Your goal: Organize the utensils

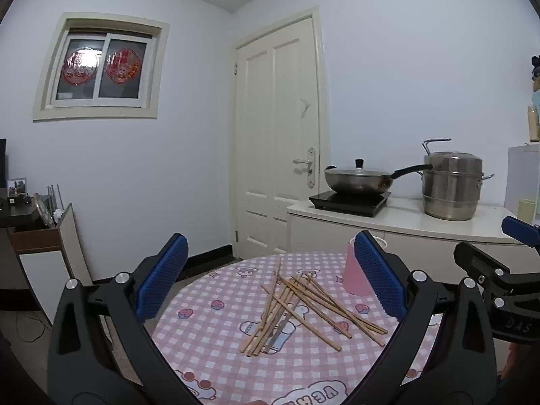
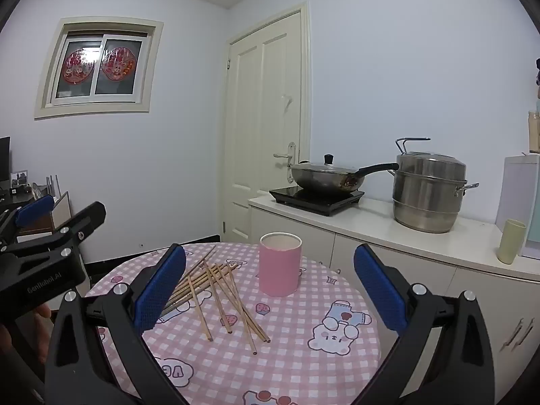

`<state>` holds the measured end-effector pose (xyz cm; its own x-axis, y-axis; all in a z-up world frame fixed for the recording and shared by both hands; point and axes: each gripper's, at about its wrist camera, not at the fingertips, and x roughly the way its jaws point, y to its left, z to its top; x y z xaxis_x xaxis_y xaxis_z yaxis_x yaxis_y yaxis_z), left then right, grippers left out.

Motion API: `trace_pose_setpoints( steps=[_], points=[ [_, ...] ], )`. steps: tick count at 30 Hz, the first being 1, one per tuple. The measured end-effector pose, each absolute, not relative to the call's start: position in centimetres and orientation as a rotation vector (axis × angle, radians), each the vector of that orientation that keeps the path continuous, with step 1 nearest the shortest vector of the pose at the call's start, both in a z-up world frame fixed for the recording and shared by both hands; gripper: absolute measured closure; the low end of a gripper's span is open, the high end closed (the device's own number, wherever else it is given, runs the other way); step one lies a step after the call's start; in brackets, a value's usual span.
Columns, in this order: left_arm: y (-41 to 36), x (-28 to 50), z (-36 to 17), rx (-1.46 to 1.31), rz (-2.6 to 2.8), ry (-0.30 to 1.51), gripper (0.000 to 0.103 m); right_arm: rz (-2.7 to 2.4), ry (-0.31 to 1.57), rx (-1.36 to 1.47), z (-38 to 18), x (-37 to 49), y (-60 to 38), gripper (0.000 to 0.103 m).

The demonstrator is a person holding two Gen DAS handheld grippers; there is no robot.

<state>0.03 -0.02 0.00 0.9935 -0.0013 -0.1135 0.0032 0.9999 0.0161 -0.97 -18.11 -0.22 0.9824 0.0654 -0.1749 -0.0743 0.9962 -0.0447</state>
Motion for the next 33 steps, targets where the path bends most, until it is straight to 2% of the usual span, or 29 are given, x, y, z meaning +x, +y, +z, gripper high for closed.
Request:
trace_pose_setpoints(
  steps=[33],
  points=[
    [0.20,-0.27,-0.38,0.018,0.012,0.092,0.006,0.082,0.150,-0.059,-0.60,-1.19,-17.61,0.007]
  ],
)
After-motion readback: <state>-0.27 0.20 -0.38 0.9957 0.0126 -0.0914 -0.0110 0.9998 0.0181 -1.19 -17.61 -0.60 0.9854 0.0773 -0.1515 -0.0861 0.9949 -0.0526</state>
